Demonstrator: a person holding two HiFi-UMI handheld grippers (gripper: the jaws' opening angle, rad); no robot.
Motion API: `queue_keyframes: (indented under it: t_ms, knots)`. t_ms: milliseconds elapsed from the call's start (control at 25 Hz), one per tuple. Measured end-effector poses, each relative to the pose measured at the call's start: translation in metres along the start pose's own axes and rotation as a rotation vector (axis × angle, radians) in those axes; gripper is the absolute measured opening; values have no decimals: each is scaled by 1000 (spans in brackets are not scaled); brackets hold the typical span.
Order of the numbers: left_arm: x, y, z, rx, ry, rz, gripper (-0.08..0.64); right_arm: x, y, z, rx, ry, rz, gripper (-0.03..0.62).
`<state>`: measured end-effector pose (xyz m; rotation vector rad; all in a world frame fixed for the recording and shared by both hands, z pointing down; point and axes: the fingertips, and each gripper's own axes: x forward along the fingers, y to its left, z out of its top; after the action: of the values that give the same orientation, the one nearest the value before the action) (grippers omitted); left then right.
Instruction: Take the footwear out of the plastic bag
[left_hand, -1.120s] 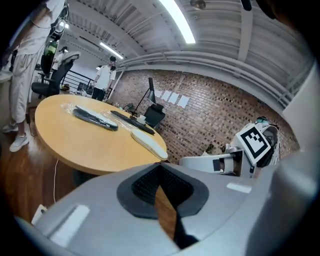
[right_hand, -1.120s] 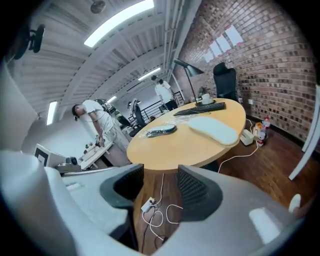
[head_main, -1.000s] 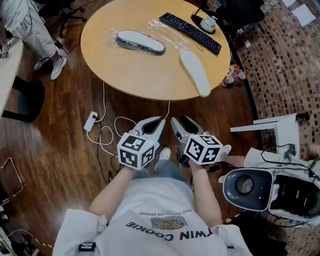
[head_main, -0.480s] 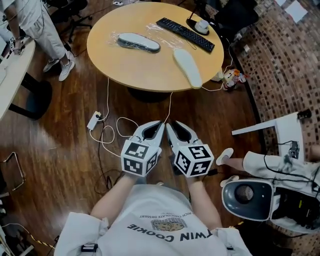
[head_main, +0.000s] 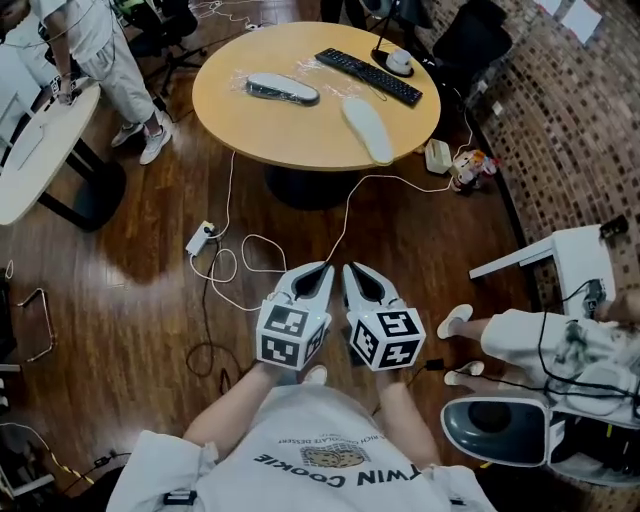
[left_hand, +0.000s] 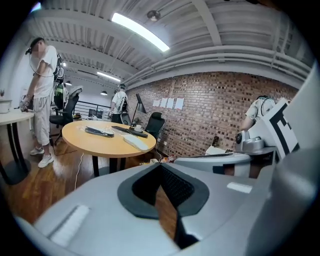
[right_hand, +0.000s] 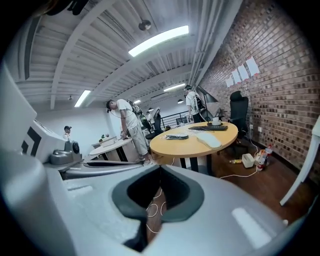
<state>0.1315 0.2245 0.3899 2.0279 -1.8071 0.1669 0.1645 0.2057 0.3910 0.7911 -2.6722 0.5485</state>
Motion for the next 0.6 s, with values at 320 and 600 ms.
queue_keyframes:
  t_ms: [320,600]
  knots:
    - [-26,-11,-4,19,-1,78,5,-26,11,-7,-53,-34,29,3]
    - [-36,-26,-7,59,-20,87,5,-38,17,-11,-84,-56,28,3]
